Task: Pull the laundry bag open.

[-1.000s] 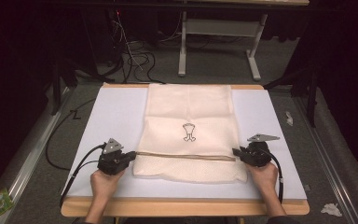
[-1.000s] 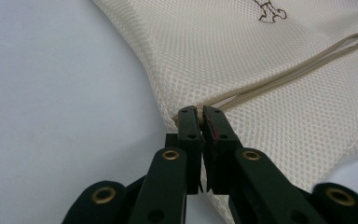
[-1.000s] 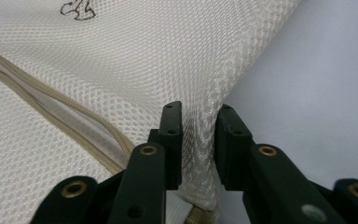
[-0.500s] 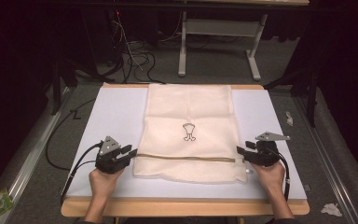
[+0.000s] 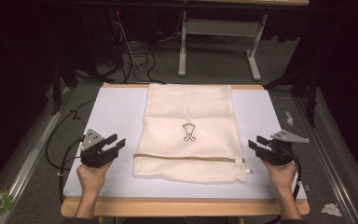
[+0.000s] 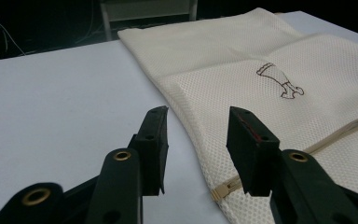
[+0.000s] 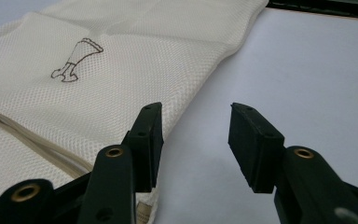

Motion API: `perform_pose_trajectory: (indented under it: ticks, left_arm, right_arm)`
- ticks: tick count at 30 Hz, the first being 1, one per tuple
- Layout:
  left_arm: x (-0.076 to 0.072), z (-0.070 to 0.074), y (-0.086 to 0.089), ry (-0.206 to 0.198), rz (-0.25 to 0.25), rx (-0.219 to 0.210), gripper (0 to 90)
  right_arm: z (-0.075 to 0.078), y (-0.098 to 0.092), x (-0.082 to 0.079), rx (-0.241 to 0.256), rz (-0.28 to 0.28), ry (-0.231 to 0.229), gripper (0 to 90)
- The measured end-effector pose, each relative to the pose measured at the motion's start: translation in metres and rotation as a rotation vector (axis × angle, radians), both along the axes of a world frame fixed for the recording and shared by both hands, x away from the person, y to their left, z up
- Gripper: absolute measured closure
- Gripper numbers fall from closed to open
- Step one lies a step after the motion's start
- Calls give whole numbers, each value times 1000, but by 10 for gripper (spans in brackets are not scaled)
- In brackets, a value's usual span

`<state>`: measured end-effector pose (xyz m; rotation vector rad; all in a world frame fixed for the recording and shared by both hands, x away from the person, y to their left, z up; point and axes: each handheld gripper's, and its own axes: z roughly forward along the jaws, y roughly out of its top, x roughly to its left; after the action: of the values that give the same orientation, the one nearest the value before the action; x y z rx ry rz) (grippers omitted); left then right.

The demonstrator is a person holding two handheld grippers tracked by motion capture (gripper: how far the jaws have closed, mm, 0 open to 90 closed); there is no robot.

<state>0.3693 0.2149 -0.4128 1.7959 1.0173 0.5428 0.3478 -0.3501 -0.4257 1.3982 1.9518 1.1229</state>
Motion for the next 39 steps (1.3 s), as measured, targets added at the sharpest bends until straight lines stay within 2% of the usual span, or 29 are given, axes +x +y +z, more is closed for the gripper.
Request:
perform_pose_trajectory:
  ticks: [5, 13, 22, 26, 32, 39]
  left_arm:
    - [1, 0, 3, -4, 11, 10, 586]
    - [7, -1, 13, 11, 45, -15, 570]
    - [9, -5, 19, 9, 80, -19, 543]
    - [12, -9, 24, 25, 99, -22, 534]
    - [12, -12, 31, 25, 124, -19, 527]
    - [16, -22, 37, 55, 144, -23, 518]
  right_arm:
    - [1, -6, -3, 14, -12, -31, 557]
    - [2, -21, -9, 48, -43, -57, 549]
    - [-1, -41, -14, 86, -86, -58, 551]
    - [-4, -48, -17, 101, -103, -60, 552]
    - [-7, -57, -18, 116, -125, -60, 553]
    - [-16, -61, -18, 120, -124, -59, 551]
